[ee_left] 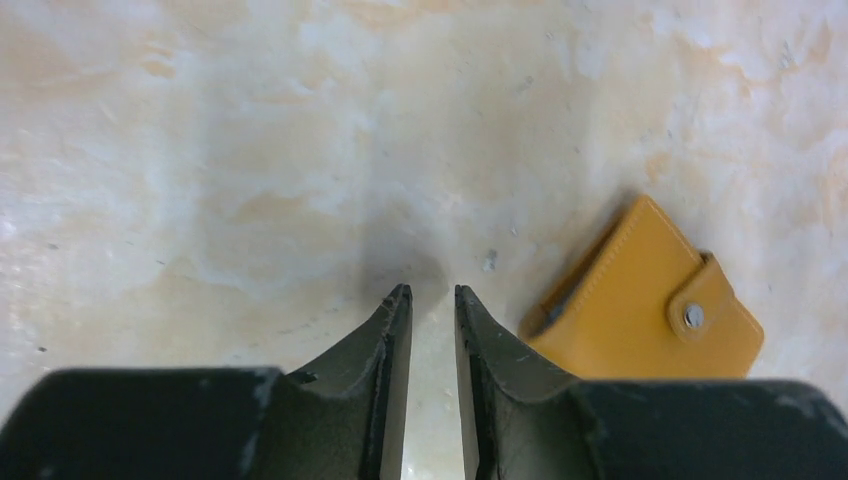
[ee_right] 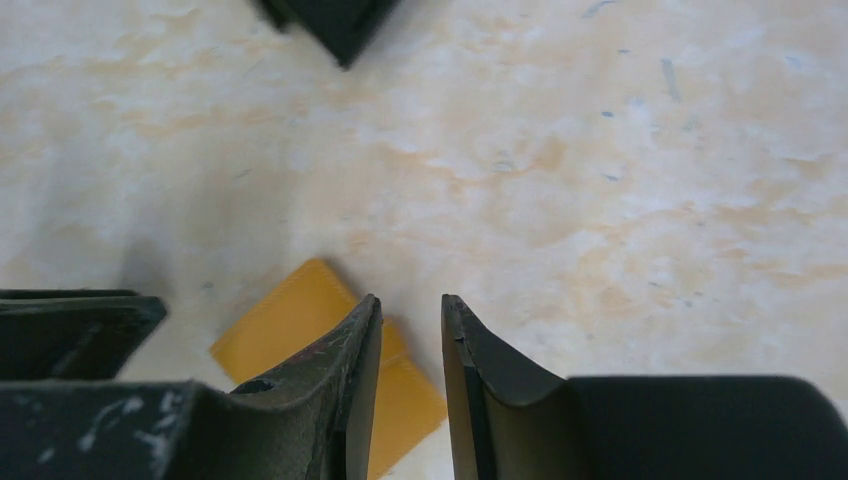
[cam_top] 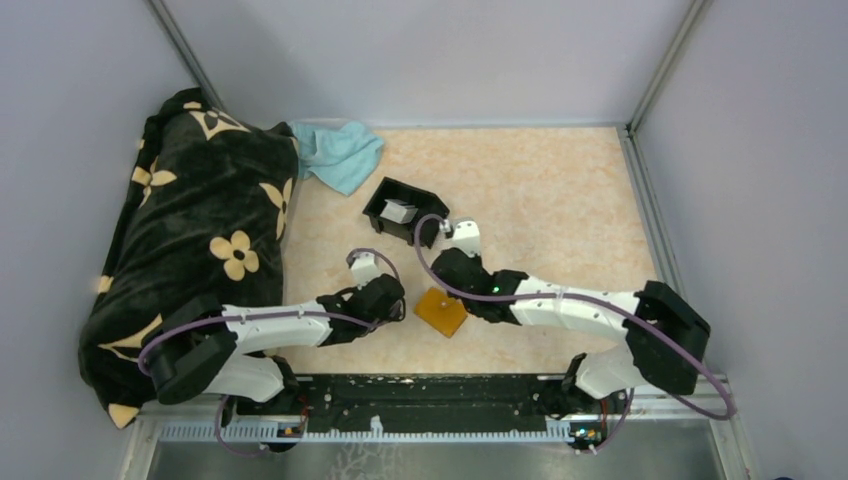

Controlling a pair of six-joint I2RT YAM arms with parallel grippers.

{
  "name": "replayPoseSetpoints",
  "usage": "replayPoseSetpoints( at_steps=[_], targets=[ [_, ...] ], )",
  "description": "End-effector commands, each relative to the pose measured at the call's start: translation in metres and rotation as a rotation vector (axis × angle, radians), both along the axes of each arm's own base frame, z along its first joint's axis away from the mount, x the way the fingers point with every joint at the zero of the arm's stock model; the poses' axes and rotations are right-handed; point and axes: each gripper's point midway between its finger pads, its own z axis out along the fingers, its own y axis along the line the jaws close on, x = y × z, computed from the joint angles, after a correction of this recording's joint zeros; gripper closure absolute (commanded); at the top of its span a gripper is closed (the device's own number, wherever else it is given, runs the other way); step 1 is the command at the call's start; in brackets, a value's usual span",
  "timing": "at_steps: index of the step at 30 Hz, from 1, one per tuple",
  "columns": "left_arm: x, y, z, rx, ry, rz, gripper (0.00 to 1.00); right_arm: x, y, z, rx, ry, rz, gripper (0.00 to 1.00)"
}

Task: Put the credit cards into the card holder
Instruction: Reset both arms

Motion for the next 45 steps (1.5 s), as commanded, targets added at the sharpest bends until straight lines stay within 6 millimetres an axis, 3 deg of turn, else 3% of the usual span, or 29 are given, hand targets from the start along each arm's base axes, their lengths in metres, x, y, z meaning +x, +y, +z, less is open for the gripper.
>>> replayPoseSetpoints(
  at_steps=[1,4,8,10,14,19,20,23,26,30,36,45],
  targets=[
    [0.016,0.012,0.004,0.030,0.003,0.029,0.71,0.027,-0.039,0.027,0.067,-0.128,-0.113,0.71],
    [0.039,0.018,0.020,0.041,-0.035,0.012,0.66,0.041,-0.073,0.028,0.049,-0.133,-0.184,0.71],
    [0.084,0.039,0.047,0.124,-0.092,0.052,0.46,0.059,-0.121,0.033,0.028,-0.176,-0.292,0.69],
    [0.107,0.051,0.061,0.178,-0.135,0.093,0.40,0.066,-0.144,0.037,0.018,-0.216,-0.357,0.59],
    [0.141,0.079,0.086,0.235,-0.226,0.151,0.36,0.072,-0.181,0.045,-0.040,-0.301,-0.478,0.32],
    [0.163,0.098,0.105,0.264,-0.322,0.126,0.31,0.073,-0.198,0.052,-0.087,-0.380,-0.528,0.18],
    [0.165,0.102,0.106,0.278,-0.330,0.123,0.30,0.073,-0.199,0.054,-0.079,-0.390,-0.538,0.16],
    [0.164,0.119,0.107,0.315,-0.359,0.158,0.13,0.073,-0.196,0.058,-0.036,-0.395,-0.536,0.12],
    [0.159,0.134,0.112,0.323,-0.415,0.178,0.09,0.073,-0.192,0.058,-0.004,-0.386,-0.532,0.11],
    [0.150,0.148,0.119,0.327,-0.513,0.211,0.01,0.069,-0.204,0.050,-0.024,-0.359,-0.639,0.09],
    [0.147,0.158,0.117,0.372,-0.541,0.230,0.00,0.067,-0.214,0.032,-0.078,-0.317,-0.735,0.07],
    [0.145,0.163,0.109,0.381,-0.532,0.249,0.00,0.066,-0.216,0.032,-0.068,-0.335,-0.742,0.06]
  ],
)
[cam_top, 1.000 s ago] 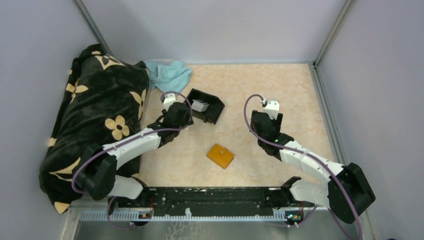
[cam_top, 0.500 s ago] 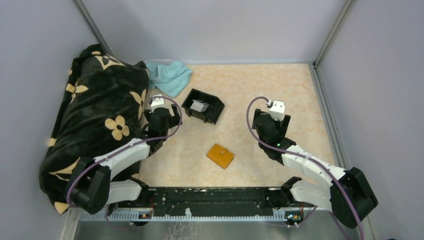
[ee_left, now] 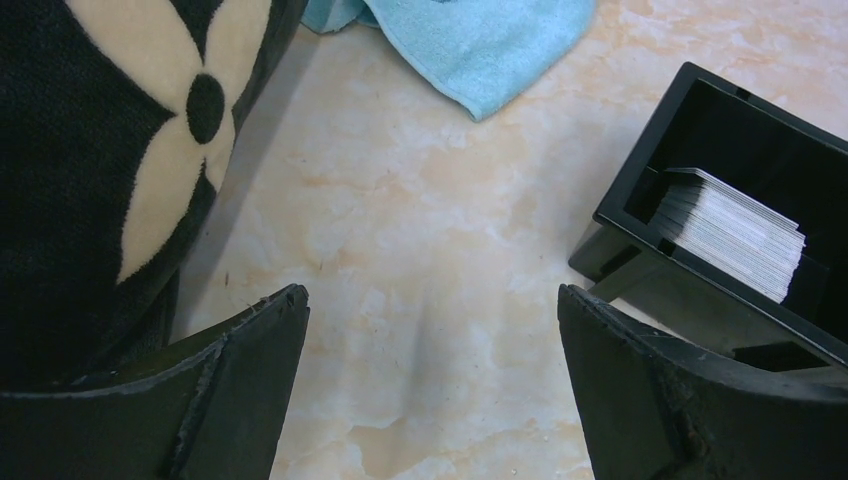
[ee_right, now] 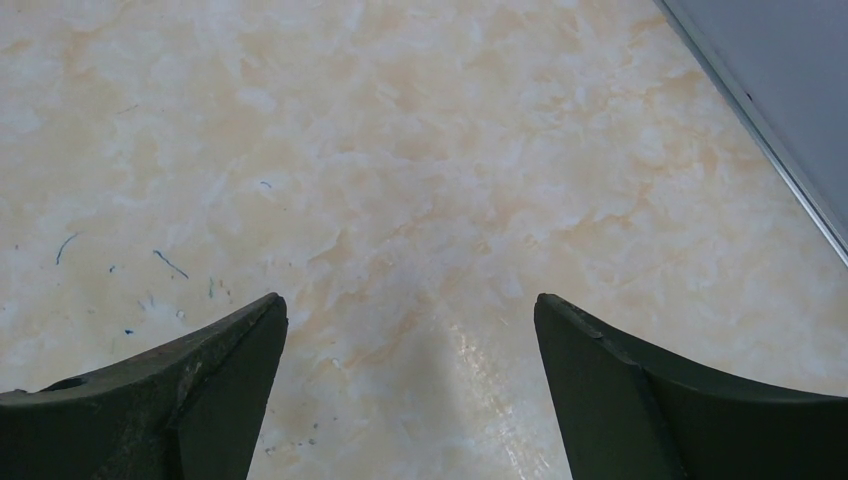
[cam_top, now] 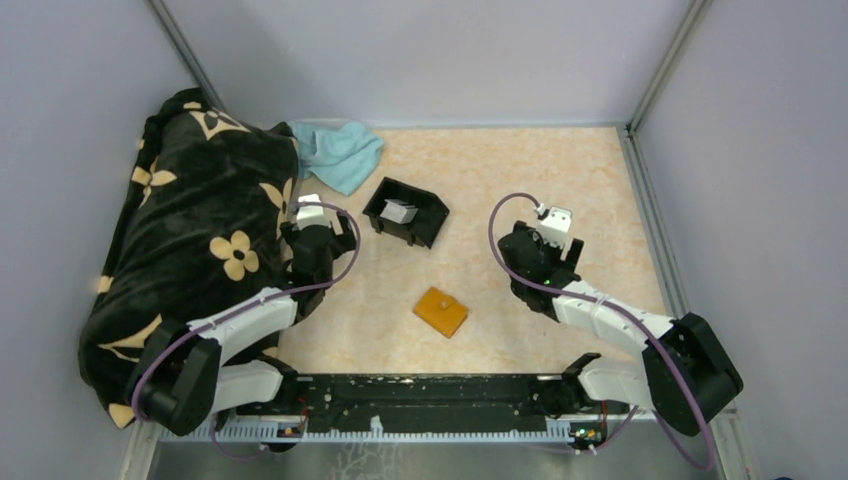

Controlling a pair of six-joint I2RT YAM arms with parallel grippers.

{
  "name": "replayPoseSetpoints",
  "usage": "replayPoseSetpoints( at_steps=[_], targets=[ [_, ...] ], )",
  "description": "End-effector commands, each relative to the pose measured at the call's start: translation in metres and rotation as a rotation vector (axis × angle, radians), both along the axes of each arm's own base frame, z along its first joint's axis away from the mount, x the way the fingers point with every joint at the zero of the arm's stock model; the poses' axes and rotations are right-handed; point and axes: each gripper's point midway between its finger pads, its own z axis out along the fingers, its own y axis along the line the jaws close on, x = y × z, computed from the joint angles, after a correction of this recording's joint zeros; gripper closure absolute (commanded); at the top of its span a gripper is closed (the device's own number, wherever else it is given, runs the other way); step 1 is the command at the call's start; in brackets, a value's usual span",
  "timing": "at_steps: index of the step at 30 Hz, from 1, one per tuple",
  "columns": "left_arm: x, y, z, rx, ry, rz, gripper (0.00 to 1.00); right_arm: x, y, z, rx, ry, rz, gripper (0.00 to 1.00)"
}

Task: Put the credit cards into the card holder
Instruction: Reset both arms

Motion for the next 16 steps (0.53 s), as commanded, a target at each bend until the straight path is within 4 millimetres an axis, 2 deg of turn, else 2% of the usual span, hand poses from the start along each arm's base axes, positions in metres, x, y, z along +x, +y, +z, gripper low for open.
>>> replayPoseSetpoints(
  at_steps=[1,9,13,16],
  targets=[
    [0.0017,0.0061,0.0052,0.001,-0.035,0.024,0.00,0.0087,-0.0003,0.0243,0.043,-0.094,-0.039,0.06],
    [0.0008,0.0069,0.0062,-0.007,-0.049,0.023,0.00,0.0040,-0.0065,0.0305,0.054,-0.131,-0.055,0.06],
    [0.0008,0.0075,0.0059,-0.005,-0.048,0.025,0.00,0.0030,-0.0078,0.0327,0.055,-0.148,-0.050,0.13],
    [0.0015,0.0070,0.0061,-0.004,-0.050,0.024,0.00,0.0025,-0.0095,0.0336,0.056,-0.144,-0.074,0.09]
  ],
)
